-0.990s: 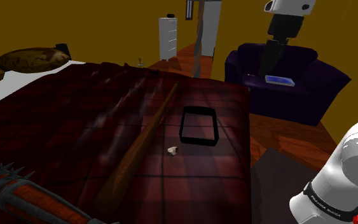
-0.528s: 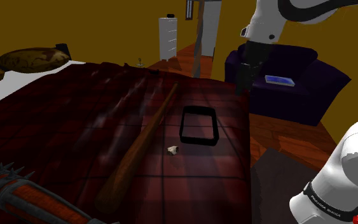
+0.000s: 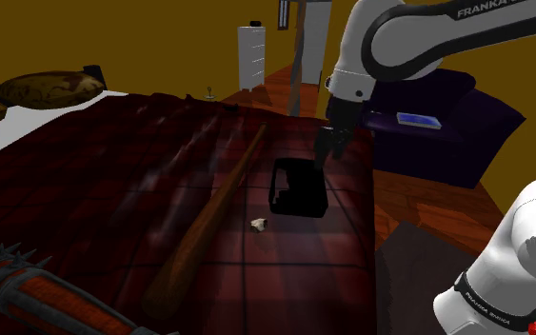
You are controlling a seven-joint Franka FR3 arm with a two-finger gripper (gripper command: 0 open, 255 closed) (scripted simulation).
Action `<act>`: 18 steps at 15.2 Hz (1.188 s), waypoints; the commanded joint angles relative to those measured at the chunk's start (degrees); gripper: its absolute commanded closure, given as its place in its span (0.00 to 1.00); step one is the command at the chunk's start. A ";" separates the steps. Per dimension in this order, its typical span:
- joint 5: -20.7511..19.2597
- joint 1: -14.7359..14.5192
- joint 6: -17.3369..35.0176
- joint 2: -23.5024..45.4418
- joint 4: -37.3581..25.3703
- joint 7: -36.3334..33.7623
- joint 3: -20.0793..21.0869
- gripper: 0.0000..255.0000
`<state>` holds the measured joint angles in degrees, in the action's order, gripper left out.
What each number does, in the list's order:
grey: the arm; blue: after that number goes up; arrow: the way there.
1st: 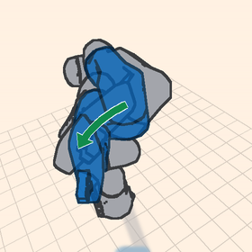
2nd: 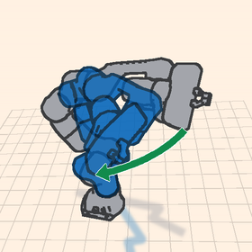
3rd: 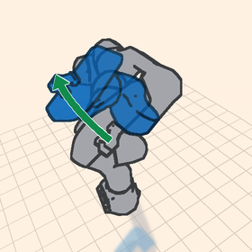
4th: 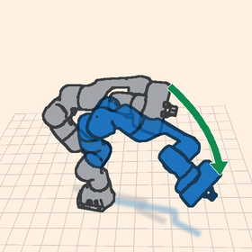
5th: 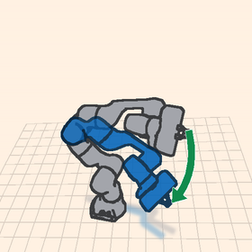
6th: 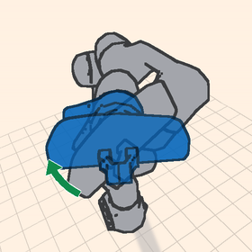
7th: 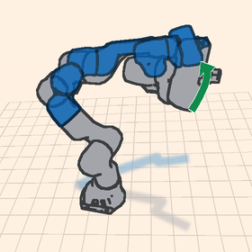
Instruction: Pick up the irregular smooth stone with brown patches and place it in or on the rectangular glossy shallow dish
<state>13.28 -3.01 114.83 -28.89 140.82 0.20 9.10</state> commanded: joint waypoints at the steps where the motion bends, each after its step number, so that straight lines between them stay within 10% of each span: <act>1: 1.26 -0.65 4.22 3.52 0.46 -0.52 1.10 0.00; 18: 5.57 -4.70 27.59 34.59 -8.54 -3.08 6.69 0.00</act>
<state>18.84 -7.50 141.46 4.72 132.39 -2.75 15.63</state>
